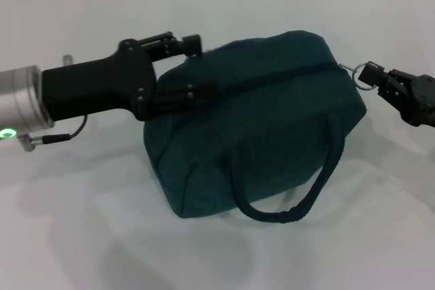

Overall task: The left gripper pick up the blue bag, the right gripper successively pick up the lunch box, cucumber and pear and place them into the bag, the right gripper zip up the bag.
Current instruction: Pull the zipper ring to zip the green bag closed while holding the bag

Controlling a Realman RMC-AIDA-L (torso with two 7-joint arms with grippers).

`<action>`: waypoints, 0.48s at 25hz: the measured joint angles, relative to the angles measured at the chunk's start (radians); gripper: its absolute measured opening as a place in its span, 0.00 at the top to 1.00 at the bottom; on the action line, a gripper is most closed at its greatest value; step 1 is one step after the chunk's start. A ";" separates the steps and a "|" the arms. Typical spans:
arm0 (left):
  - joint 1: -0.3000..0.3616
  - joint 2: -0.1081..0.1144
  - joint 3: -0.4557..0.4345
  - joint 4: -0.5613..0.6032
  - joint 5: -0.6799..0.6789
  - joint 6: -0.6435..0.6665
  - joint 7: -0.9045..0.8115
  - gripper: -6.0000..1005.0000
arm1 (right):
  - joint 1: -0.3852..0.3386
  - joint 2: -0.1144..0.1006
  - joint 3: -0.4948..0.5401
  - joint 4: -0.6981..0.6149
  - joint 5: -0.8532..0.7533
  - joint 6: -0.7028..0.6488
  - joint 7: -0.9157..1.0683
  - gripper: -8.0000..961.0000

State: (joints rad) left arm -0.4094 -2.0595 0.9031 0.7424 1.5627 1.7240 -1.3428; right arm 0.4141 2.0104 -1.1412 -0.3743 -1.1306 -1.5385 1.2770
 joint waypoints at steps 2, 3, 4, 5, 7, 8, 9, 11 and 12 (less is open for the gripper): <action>-0.019 -0.014 -0.001 0.057 0.042 -0.005 -0.080 0.25 | 0.000 0.000 0.000 0.000 0.000 0.000 -0.001 0.98; -0.029 -0.019 -0.002 0.080 0.057 -0.009 -0.117 0.24 | 0.000 0.001 0.000 0.000 0.000 0.000 -0.001 0.98; -0.039 -0.023 -0.002 0.100 0.069 -0.015 -0.152 0.24 | 0.000 0.001 0.000 0.001 0.000 0.000 -0.002 0.98; -0.049 -0.024 -0.001 0.112 0.075 -0.021 -0.182 0.24 | 0.000 0.001 0.000 0.003 0.000 0.000 -0.005 0.98; -0.072 -0.024 -0.001 0.130 0.082 -0.037 -0.243 0.24 | 0.000 0.001 0.000 0.008 0.001 -0.002 -0.011 0.98; -0.083 -0.024 -0.001 0.135 0.086 -0.045 -0.273 0.24 | 0.000 0.001 0.000 0.009 0.003 -0.002 -0.013 0.98; -0.088 -0.023 -0.001 0.138 0.088 -0.049 -0.286 0.24 | 0.000 0.001 0.000 0.010 0.003 -0.003 -0.014 0.98; -0.111 -0.019 0.000 0.151 0.109 -0.064 -0.346 0.24 | 0.000 0.001 0.000 0.010 0.004 -0.002 -0.014 0.98; -0.120 -0.019 0.000 0.158 0.123 -0.068 -0.372 0.24 | 0.000 0.001 0.000 0.011 0.004 -0.002 -0.014 0.98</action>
State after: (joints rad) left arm -0.5293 -2.0781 0.9034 0.9008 1.6857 1.6560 -1.7150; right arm 0.4142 2.0111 -1.1412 -0.3637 -1.1265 -1.5408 1.2627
